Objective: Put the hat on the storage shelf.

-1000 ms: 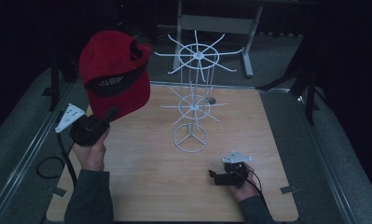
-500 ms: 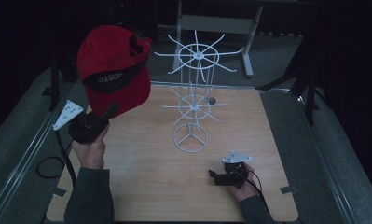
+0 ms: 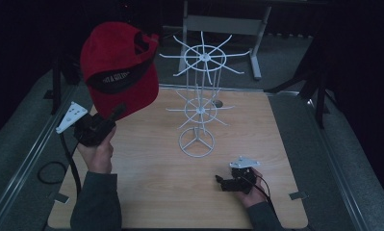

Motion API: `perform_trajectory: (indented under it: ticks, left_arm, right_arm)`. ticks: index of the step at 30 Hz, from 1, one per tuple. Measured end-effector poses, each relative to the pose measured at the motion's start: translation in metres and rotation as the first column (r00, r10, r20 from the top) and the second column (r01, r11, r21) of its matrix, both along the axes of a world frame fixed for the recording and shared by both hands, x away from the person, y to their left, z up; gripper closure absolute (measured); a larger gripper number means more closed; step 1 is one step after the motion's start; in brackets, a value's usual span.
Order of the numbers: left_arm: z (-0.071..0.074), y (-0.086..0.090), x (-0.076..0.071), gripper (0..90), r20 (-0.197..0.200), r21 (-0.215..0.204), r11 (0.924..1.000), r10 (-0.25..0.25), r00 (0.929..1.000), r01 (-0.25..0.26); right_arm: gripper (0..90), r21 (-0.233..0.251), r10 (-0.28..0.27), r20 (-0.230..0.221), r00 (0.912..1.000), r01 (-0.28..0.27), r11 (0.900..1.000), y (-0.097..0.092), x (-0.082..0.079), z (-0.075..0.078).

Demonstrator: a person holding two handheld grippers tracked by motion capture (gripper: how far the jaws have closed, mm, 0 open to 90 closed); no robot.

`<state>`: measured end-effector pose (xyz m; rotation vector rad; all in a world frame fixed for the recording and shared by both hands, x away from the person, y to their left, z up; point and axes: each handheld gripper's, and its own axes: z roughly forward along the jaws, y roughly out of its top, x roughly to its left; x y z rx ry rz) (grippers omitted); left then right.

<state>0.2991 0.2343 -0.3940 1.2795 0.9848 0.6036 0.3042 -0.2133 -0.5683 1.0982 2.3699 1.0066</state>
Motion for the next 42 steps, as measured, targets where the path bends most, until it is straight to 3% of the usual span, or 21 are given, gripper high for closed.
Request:
perform_trajectory:
  ticks: [6, 29, 42]
  left_arm:
    - [0.001, -0.0032, 0.0024, 85.2, 0.0, -0.026, 0.9996, -0.011, 0.9999, 0.011]
    - [0.0049, -0.006, -0.0009, 85.1, 0.029, -0.054, 0.9951, -0.081, 0.9963, 0.083]
    - [0.0056, -0.008, -0.0036, 85.1, 0.039, -0.04, 0.9943, -0.097, 0.9945, 0.099]
  right_arm:
    - [16.3, 0.0, 0.0, 0.0, 1.0, 0.0, 1.0, 0.0, 0.0, 0.0]
    - [16.3, 0.0, 0.0, 0.0, 1.0, 0.0, 1.0, 0.0, 0.0, 0.0]
    - [16.3, 0.0, 0.0, 0.0, 1.0, 0.0, 1.0, 0.0, 0.0, 0.0]
